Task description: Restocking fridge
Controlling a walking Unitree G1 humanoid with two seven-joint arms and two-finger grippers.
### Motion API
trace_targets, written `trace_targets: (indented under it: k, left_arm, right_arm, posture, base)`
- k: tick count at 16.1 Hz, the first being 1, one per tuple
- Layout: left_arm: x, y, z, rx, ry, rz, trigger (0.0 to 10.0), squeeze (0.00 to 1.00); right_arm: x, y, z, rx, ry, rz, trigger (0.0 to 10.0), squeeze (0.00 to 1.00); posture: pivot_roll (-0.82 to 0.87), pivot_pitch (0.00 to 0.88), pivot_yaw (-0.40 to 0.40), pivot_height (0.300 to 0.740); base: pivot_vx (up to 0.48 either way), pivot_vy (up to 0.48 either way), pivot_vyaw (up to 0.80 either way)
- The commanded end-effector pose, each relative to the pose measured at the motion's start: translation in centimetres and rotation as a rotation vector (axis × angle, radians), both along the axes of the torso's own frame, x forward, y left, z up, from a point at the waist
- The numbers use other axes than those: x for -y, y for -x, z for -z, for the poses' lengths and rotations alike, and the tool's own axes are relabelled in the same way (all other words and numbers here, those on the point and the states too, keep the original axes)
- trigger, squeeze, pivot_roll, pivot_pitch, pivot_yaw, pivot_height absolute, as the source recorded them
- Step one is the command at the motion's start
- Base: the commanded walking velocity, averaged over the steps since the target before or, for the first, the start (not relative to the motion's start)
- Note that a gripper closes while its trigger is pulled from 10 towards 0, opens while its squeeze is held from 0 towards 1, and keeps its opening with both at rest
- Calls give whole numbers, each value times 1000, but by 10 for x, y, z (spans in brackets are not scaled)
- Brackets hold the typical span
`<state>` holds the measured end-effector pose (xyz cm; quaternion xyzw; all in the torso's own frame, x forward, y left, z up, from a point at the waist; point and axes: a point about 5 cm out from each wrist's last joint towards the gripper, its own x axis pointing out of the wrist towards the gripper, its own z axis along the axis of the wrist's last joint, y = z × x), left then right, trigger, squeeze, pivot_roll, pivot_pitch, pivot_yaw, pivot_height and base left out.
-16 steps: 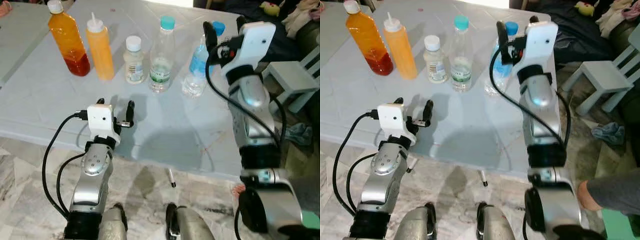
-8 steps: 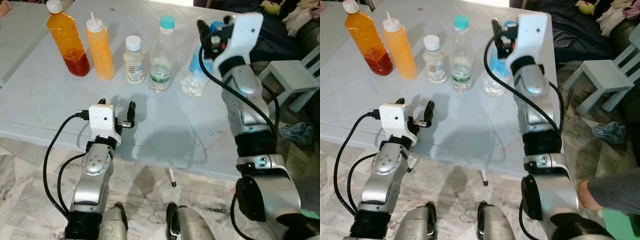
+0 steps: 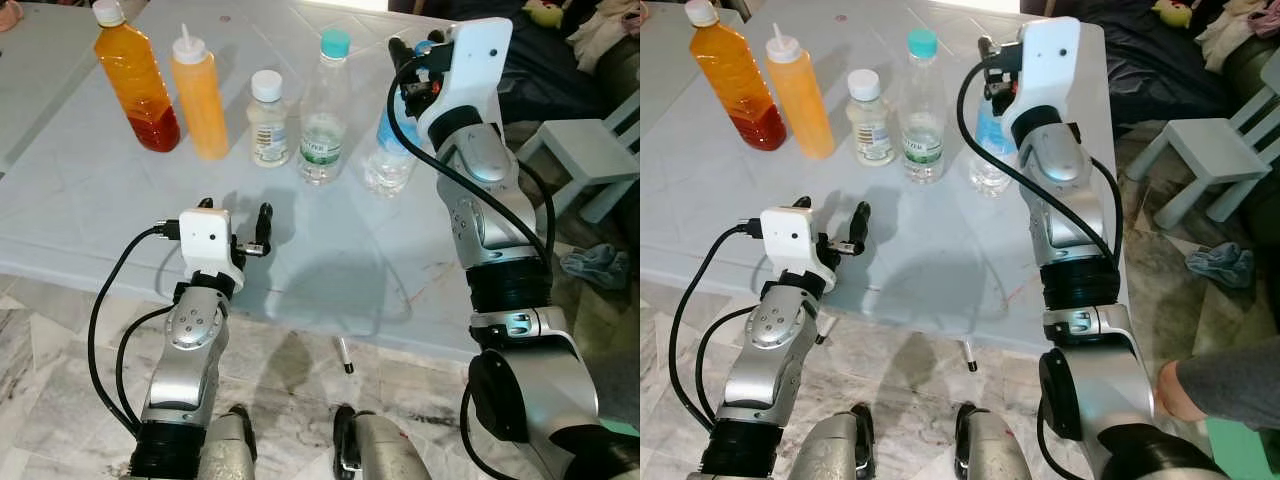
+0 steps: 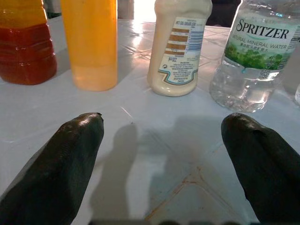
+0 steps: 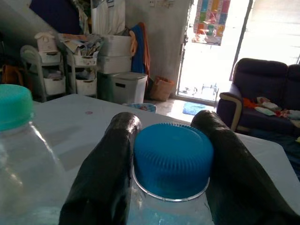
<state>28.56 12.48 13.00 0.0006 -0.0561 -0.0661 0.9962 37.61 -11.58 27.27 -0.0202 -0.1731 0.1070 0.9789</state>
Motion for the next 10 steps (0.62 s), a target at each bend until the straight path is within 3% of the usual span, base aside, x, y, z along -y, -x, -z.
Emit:
trace_targets:
  k: [1,5,6,10]
  left_arm:
    - [3,0,2,-17,-14,14,10000,0]
    - [3,0,6,-45,-32,1,10000,0]
    - [4,-2,11,-95,-46,-34,10000,0]
    - [4,-2,12,-102,-21,-39,10000,0]
  right_arm:
    - [2,2,3,-17,16,15,0,0]
    - [3,4,5,-31,24,20,0,0]
    - [3,7,7,-40,22,15,0,0]
    - [5,23,18,-21,-16,43,0,0]
  posture:
    - [23,197,-37,740]
    - [22,194,-38,740]
    - [28,187,-38,740]
    - [28,180,-36,740]
  base:
    - [0,0,0]
    - [0,0,0]
    - [0,0,0]
    - [0,0,0]
